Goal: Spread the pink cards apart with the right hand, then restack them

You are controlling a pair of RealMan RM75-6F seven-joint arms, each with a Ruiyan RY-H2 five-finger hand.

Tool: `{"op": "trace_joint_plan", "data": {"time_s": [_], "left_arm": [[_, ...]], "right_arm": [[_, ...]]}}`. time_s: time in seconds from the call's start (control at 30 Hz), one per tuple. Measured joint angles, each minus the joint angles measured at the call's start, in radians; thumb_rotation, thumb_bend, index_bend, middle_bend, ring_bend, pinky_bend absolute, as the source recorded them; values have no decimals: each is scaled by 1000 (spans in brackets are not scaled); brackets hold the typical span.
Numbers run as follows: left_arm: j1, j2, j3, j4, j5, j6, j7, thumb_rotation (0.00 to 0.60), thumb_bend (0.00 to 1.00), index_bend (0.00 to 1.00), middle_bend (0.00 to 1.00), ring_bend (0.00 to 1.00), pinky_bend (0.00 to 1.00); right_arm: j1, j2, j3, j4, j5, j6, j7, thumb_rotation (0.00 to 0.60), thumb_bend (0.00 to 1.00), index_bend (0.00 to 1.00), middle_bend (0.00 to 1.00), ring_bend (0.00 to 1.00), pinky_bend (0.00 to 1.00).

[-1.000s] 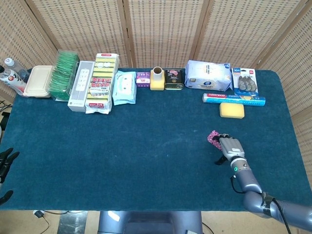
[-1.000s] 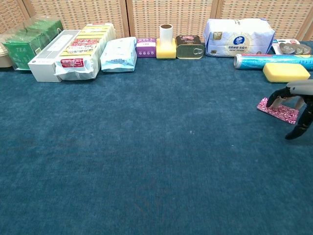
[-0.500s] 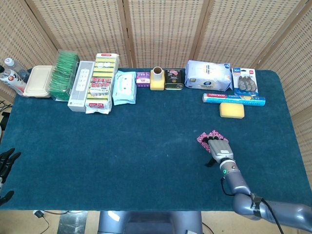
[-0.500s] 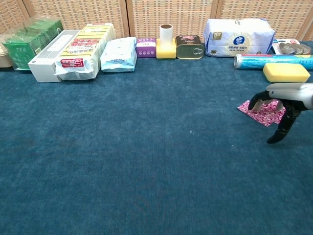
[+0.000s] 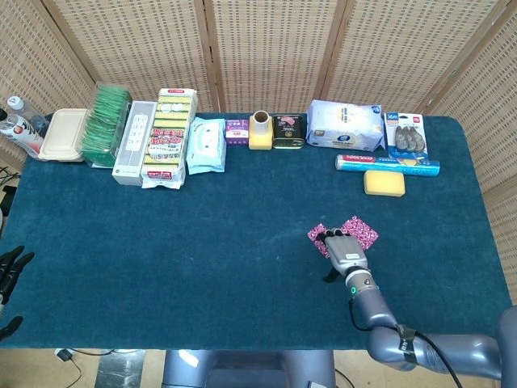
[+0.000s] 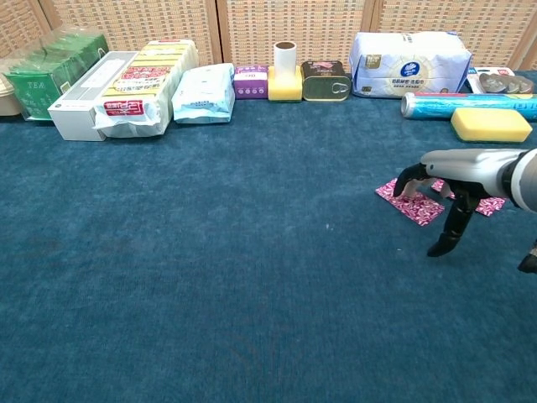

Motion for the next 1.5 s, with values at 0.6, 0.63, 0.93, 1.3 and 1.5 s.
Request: {"op": "trace_joint_plan", "data": {"time_s": [0.6, 0.63, 0.93, 1.3, 1.5], "left_arm": [[6, 2, 5, 10, 17, 18, -16, 600, 131, 0, 0, 0, 83], [6, 3, 5, 11, 17, 19, -18, 600, 131, 0, 0, 0, 83], [4, 4, 6, 14, 19, 17, -21, 600, 132, 0, 0, 0, 83], [5, 0, 9, 8, 22, 14, -4, 600, 131, 0, 0, 0, 83], [4, -4, 10, 3, 22, 6, 14, 600, 131, 0, 0, 0, 83]], "right_arm": [[72, -93, -3, -117, 31, 110, -131, 600, 0, 181, 199, 120, 190], [75, -95, -2, -124, 33, 117, -135, 600, 0, 181, 199, 120, 190], [71, -20, 19, -211, 8, 185, -134, 600, 0, 180, 199, 120, 190], [20, 132, 7, -226, -5, 184, -75, 600, 0, 180, 200, 120, 193], [-30, 214, -19, -180, -10, 141, 2, 600, 0, 180, 202, 121, 203]]}}
